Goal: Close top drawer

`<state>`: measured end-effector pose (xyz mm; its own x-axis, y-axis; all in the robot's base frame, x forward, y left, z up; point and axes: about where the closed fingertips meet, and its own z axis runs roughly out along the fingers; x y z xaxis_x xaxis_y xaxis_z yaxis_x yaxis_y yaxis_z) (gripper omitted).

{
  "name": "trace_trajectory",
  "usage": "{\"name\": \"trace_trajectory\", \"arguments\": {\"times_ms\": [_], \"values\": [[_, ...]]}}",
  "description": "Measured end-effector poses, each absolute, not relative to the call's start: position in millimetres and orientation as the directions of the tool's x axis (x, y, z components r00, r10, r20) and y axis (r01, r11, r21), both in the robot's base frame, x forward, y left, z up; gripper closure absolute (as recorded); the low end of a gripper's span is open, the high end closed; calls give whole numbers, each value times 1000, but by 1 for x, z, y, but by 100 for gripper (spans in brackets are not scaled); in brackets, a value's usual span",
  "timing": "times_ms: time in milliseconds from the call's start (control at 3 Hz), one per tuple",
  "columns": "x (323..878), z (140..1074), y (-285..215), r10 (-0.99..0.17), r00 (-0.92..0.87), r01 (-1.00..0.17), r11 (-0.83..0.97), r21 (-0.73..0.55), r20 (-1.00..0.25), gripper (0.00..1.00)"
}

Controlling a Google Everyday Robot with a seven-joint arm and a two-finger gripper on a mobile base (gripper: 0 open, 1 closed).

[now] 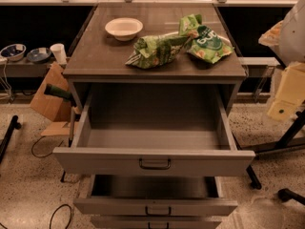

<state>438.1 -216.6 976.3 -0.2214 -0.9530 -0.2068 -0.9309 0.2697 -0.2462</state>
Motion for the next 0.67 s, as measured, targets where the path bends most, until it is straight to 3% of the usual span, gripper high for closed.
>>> {"name": "trace_trajectory", "arguments": {"times_ms": [667], "values": [[426,971,-218,-941,-232,-916,296,-272,-244,0]]}}
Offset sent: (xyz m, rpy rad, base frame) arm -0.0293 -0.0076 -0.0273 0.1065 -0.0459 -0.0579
